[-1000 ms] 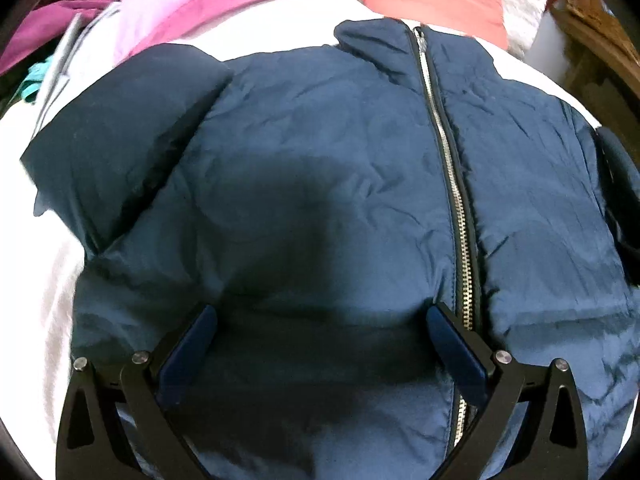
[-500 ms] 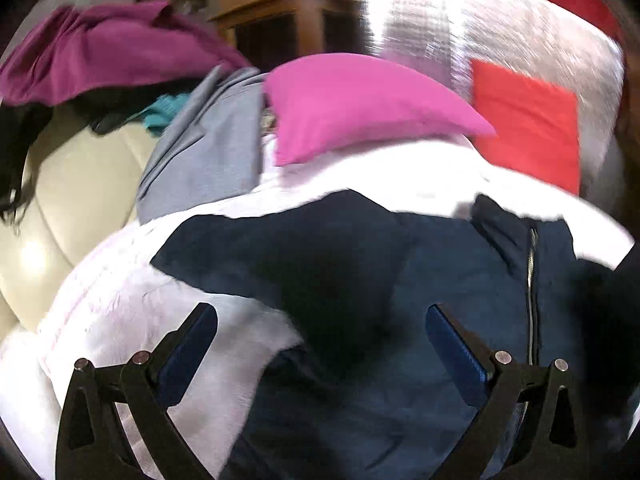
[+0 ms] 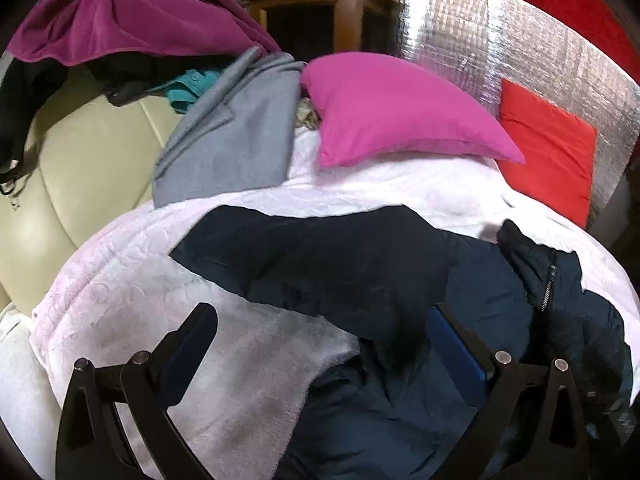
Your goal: Fold large clothes
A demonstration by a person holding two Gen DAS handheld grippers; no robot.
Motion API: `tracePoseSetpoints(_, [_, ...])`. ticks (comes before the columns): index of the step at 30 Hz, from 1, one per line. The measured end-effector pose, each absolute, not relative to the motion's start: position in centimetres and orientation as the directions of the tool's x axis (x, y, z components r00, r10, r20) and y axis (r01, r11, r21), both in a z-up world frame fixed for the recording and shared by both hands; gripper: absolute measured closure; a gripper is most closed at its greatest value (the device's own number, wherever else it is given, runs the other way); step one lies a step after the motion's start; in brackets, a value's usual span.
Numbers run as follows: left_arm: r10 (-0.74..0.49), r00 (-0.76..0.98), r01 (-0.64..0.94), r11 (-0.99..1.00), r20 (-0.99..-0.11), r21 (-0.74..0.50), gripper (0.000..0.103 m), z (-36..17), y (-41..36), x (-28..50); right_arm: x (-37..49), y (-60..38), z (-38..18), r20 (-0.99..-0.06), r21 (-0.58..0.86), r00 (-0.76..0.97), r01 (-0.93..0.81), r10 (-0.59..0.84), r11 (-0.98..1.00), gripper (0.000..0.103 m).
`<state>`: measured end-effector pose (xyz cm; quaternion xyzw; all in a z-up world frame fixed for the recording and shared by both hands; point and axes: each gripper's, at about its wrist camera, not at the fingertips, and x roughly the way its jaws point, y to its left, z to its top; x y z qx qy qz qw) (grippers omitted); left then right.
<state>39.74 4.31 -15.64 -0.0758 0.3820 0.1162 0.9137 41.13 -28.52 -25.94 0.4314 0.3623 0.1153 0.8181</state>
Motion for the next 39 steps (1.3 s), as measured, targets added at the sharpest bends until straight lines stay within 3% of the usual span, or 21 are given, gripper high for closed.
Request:
tracePoseSetpoints(2, [0.136,0.680,-0.245,0.968,-0.721,-0.048,0.000,-15.9,3.4,39.9,38.4,-31.4,-24.3,-0.394,0.824,0.793,0.082,0.465,0.560,0.045])
tracePoseSetpoints(4, [0.126,0.689,-0.207,0.978,-0.714,-0.027,0.000,-15.9,2.1,39.9,37.8,-32.2,-23.7,-0.381,0.820,0.821,0.086,0.426,0.566,0.045])
tracePoseSetpoints(6, [0.099,0.701,-0.153,0.988,-0.706,-0.013,0.000,-16.1,0.4,39.8,36.1,-36.0,-21.8,-0.397,0.780,0.890,0.198,0.225,0.594,0.045])
tracePoseSetpoints(7, [0.073,0.706,-0.115,0.993,-0.705,-0.013,0.000,-16.2,-0.5,39.7,36.1,-36.0,-21.8,-0.397,0.780,0.890,0.198,0.225,0.594,0.045])
tracePoseSetpoints(9, [0.022,0.707,-0.049,0.999,-0.707,-0.017,0.000,-16.6,-2.1,39.6,34.8,-39.0,-22.4,-0.436,0.741,0.897,0.316,0.067,0.592,0.045])
tracePoseSetpoints(14, [-0.072,0.734,0.081,0.997,-0.676,-0.018,0.000,-16.9,-5.9,38.4,34.8,-41.9,-26.0,-0.437,0.846,0.887,0.350,0.146,0.401,0.045])
tracePoseSetpoints(15, [-0.094,0.737,0.100,0.995,-0.669,-0.030,0.000,-16.8,-6.5,38.2,35.4,-42.6,-27.9,-0.480,0.851,0.862,0.412,0.164,0.326,0.045])
tracePoseSetpoints(17, [-0.135,0.740,0.132,0.990,-0.659,-0.055,0.000,-16.6,-7.7,37.6,35.4,-43.1,-29.0,-0.496,0.852,0.849,0.434,0.181,0.294,0.061])
tracePoseSetpoints(18, [-0.153,0.744,0.149,0.987,-0.650,-0.062,0.000,-16.6,-8.5,37.3,35.6,-43.4,-29.8,-0.505,0.853,0.839,0.449,0.203,0.264,0.063])
tracePoseSetpoints(21, [-0.185,0.745,0.214,0.976,-0.641,-0.033,0.000,-16.8,-11.9,36.9,35.4,-44.7,-30.8,-0.478,0.877,0.845,0.445,0.240,0.179,0.063])
tracePoseSetpoints(25, [-0.194,0.686,0.315,0.948,-0.701,0.046,0.000,-18.5,-17.2,37.6,35.0,-45.7,-31.5,-0.456,0.890,0.843,0.439,0.284,0.125,0.063])
tracePoseSetpoints(31, [-0.246,0.647,0.404,0.914,-0.722,0.050,0.000,-19.8,-20.8,39.0,34.5,-46.2,-32.3,-0.427,0.901,0.848,0.430,0.313,0.063,0.063])
tracePoseSetpoints(32, [-0.246,0.644,0.407,0.912,-0.724,0.052,0.007,-20.0,-20.8,39.2,34.0,-46.7,-32.3,-0.428,0.900,0.848,0.431,0.313,0.064,0.063])
tracePoseSetpoints(33, [-0.266,0.630,0.423,0.905,-0.730,0.035,0.027,-20.4,-20.7,39.5,33.9,-46.7,-32.3,-0.428,0.900,0.849,0.431,0.311,0.062,0.063])
tracePoseSetpoints(34, [-0.281,0.609,0.436,0.900,-0.741,0.017,0.039,-20.7,-20.6,39.5,33.6,-47.0,-32.2,-0.424,0.902,0.852,0.429,0.307,0.052,0.063])
tracePoseSetpoints(36, [-0.297,0.576,0.448,0.894,-0.761,-0.010,0.079,-21.4,-20.4,40.0,33.5,-47.0,-32.2,-0.423,0.902,0.854,0.429,0.303,0.050,0.063])
tracePoseSetpoints(39, [-0.364,0.531,0.443,0.889,-0.765,-0.115,0.095,-21.4,-18.7,40.6,33.3,-46.7,-31.8,-0.431,0.899,0.852,0.433,0.297,0.062,0.063])
